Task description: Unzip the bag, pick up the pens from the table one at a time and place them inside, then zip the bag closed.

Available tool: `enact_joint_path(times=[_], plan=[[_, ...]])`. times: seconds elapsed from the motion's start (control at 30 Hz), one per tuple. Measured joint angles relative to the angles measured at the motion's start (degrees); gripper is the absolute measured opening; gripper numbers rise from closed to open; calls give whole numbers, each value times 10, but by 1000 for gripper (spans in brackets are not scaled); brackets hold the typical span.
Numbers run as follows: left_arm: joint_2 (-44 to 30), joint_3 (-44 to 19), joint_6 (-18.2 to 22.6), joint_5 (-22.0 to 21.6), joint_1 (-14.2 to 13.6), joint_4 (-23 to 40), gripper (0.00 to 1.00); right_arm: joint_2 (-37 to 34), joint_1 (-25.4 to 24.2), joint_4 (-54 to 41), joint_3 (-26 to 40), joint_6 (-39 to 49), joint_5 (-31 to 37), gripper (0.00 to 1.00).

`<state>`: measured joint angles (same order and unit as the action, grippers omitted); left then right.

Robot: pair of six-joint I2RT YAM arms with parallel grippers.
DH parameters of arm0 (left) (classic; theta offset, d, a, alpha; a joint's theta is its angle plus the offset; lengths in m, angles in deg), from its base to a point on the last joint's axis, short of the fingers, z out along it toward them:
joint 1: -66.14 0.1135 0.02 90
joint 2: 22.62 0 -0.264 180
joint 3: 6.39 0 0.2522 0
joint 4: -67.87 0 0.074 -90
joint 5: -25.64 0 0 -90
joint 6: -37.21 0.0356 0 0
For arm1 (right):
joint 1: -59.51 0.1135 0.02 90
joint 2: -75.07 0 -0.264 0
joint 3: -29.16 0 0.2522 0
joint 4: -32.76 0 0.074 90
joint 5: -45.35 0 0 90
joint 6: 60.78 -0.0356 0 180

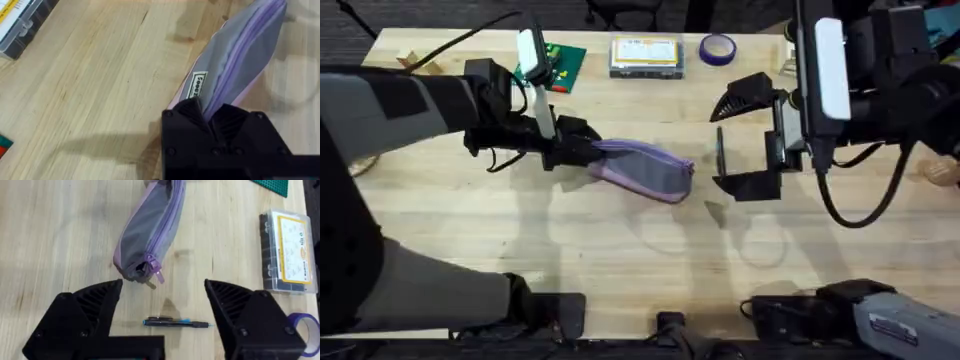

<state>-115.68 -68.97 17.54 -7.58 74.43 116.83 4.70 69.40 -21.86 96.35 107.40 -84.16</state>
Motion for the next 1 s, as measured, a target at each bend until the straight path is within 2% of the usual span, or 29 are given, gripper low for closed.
enact_joint_path(times=[0.27,0.3,0.33,0.4,0.6,0.77,1.0], plan=[[0,0,0,0,0,0,42,0,0,6,0,3,-4,997],[0,0,0,0,0,0,42,0,0,6,0,6,-4,970],[0,0,0,0,0,0,42,0,0,6,0,5,-5,876],[0,0,0,0,0,0,42,0,0,6,0,10,-5,825],[0,0,0,0,0,0,42,-10,0,6,0,25,-5,855],[0,0,0,0,0,0,42,-60,0,23,0,29,-9,852],[0,0,0,0,0,0,42,-94,10,62,0,37,-27,796]])
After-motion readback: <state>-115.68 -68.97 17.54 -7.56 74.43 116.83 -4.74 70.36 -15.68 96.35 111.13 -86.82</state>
